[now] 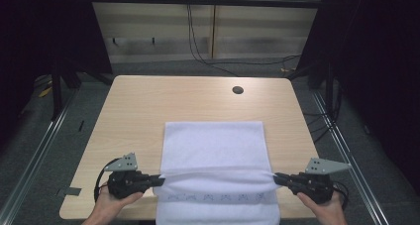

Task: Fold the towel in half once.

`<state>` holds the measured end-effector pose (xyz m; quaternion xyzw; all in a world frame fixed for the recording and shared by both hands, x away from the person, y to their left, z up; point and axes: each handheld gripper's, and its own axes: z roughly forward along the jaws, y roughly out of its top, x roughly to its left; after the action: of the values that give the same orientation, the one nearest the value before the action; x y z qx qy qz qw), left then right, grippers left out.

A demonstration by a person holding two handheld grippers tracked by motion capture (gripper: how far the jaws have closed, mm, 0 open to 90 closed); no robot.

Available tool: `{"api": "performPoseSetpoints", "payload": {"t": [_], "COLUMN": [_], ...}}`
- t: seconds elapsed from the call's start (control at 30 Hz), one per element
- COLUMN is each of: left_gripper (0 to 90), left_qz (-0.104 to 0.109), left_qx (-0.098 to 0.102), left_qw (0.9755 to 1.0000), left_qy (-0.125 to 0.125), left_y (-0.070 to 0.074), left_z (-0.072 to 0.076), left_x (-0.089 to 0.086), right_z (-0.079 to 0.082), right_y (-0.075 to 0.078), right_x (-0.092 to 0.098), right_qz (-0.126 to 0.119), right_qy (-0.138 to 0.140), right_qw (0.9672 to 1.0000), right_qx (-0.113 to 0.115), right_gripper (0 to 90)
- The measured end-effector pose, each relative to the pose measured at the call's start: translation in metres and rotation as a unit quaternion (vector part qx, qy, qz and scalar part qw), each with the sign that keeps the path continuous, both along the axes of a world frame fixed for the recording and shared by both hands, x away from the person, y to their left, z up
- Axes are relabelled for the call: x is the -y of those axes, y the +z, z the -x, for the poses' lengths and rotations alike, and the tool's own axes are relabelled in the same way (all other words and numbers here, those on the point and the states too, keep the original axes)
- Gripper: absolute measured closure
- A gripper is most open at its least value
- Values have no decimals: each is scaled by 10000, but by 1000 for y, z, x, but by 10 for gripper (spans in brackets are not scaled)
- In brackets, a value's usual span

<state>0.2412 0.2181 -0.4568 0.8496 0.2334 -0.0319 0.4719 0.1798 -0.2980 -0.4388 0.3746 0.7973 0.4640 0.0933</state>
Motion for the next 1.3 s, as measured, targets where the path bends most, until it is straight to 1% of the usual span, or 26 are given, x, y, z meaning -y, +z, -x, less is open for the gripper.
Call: {"api": "performPoseSetpoints", "payload": {"t": [0.03,0.1,0.17,0.2,0.27,0.3,0.37,0.43,0.5,0.53,0.57,0.6,0.63,0.67,0.7,0.73,0.77,0.83,0.9,0.97,1.03,1.07,1.13,1.2,1.23,1.3], "left_gripper": [833,839,837,832,793,794,796,785,744,733,724,715,706,702,695,673,642,607,590,590,591,592,593,611,617,624], "left_qz": [-1,72,-33,-127,-418,-430,-371,-312,-181,-127,-25,-25,204,194,194,154,114,15,-119,3,-127,-200,-382,-405,-472,-441], "left_qx": [-27,-84,-186,-293,-283,-350,-418,-420,-516,-504,-510,-510,-535,-479,-479,-408,-429,-481,-561,-579,-573,-541,-472,-480,-354,-341], "left_qw": [10000,9999,9995,9983,9950,9934,9932,9929,9922,9924,9929,9929,9944,9956,9956,9974,9983,9987,9983,9979,9973,9972,9963,9957,9957,9945], "left_qy": [-30,-56,-255,-497,-865,-1009,-1024,-1065,-1121,-1114,-1073,-1073,-883,-784,-784,-578,-373,-146,57,276,435,468,606,678,716,884], "left_y": [0,-2,-6,-8,-9,-10,-11,-9,-6,-5,-4,-4,-3,-3,-3,-4,-6,-8,-10,-13,-16,-18,-23,-27,-29,-32], "left_z": [3,9,15,19,24,24,26,28,26,25,22,22,17,11,11,0,-10,-26,-45,-61,-79,-86,-99,-109,-113,-119], "left_x": [-1,-3,-3,-1,1,0,-1,-3,-7,-10,-12,-12,-14,-13,-13,-8,-3,4,10,14,19,22,27,30,31,31], "right_z": [5,14,21,25,34,37,44,50,54,55,55,53,50,46,39,31,25,3,-13,-31,-45,-54,-68,-86,-93,-107], "right_y": [-3,-7,-10,-11,-12,-11,-6,-7,-8,-9,-10,-11,-12,-12,-13,-13,-13,-14,-15,-18,-20,-21,-23,-28,-30,-32], "right_x": [0,2,4,4,5,5,7,6,7,8,9,10,10,10,9,8,6,0,-8,-17,-25,-29,-34,-39,-42,-46], "right_qz": [34,-56,-36,-12,58,90,57,-13,-23,-108,-68,-83,-128,-114,-121,-206,-222,-153,-77,57,172,299,388,480,562,690], "right_qy": [20,89,187,212,325,330,433,602,522,560,526,439,412,360,215,129,79,31,43,80,29,47,-3,6,65,65], "right_qw": [10000,9999,9997,9995,9984,9981,9969,9957,9968,9963,9966,9971,9971,9975,9985,9988,9989,9992,9993,9995,9994,9992,9989,9983,9976,9971], "right_qx": [-43,-89,-175,-225,-455,-511,-654,-709,-601,-639,-634,-622,-626,-604,-492,-436,-396,-356,-356,-304,-297,-268,-265,-317,-391,-323], "right_gripper": [832,826,803,793,765,760,737,708,697,687,682,682,679,671,665,656,652,653,653,645,618,610,600,591,590,595]}}
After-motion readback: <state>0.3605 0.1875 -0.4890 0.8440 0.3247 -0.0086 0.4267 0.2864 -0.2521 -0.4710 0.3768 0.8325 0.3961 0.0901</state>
